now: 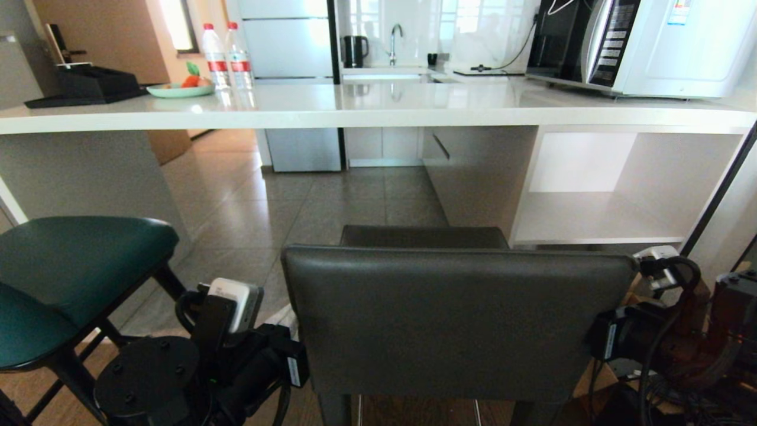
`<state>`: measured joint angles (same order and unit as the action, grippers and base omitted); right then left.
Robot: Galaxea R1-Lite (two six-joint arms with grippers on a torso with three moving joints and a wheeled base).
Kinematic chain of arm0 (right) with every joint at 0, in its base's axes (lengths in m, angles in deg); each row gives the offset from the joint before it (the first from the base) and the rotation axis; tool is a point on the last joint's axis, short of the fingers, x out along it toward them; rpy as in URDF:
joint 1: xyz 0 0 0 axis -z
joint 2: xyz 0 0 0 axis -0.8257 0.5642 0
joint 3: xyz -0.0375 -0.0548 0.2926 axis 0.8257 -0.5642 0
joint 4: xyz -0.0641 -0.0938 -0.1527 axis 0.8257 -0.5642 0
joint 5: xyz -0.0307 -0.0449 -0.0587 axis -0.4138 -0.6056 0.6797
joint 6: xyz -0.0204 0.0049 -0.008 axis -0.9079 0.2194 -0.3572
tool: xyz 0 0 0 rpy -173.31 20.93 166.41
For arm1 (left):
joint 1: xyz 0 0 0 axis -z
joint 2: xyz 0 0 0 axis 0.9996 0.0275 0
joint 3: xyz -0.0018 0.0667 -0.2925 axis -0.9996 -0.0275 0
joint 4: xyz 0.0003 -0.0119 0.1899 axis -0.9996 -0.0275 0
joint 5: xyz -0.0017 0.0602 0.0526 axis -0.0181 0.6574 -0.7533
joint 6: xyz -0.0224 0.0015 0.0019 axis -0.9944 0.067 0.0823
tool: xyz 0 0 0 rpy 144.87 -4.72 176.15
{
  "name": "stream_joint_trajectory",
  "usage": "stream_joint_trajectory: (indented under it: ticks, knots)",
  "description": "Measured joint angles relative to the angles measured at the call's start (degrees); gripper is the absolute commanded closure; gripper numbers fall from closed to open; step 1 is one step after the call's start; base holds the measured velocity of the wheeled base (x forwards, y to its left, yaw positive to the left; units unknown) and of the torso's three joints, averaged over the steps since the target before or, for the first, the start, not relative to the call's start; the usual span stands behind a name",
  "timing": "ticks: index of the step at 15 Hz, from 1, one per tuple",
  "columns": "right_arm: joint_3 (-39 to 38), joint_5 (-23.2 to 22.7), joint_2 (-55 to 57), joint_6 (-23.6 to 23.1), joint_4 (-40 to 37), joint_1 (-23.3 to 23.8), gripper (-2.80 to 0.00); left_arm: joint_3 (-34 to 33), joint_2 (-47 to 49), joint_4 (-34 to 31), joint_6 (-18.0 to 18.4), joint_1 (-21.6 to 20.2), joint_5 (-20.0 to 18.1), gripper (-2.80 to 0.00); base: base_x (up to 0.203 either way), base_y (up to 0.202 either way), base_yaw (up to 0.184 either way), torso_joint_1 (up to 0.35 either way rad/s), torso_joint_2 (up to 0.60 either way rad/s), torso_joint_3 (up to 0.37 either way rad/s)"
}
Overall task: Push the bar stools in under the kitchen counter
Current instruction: Pull the gray chair out from under the dining table
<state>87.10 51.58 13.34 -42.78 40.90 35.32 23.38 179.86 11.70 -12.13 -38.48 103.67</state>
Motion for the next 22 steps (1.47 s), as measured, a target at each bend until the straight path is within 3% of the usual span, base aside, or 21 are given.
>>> stream_joint_trajectory:
  ticks: [6,10,13,19,22]
  knots:
    - [-1.0,0.1,-2.9,0.2,-0.8,0.0,0.0,0.3,0.1,-0.3,0.8,0.0,0.0,0.0,0.0,0.0,0.0,0.0,0.0,0.0]
    - [-1.5,0.0,-3.8,0.2,-0.9,0.0,0.0,0.4,-0.6,-0.6,1.9,-1.0,-2.2,0.0,0.0,0.0,0.0,0.0,0.0,0.0]
    - [-1.6,2.3,-4.4,0.6,-1.0,0.2,0.0,-0.8,-1.2,-0.2,2.0,-2.6,-2.2,0.0,0.0,0.0,0.0,0.0,0.0,0.0]
    - [-5.2,-4.1,-8.6,1.3,-0.4,12.1,0.0,-8.0,-2.5,-0.5,2.9,-12.1,-2.0,0.0,0.0,0.0,0.0,0.0,0.0,0.0]
    - [-7.6,-4.9,-13.0,1.5,-0.9,14.7,0.0,-8.9,-4.7,-0.4,3.3,-13.8,-1.3,0.0,0.0,0.0,0.0,0.0,0.0,0.0]
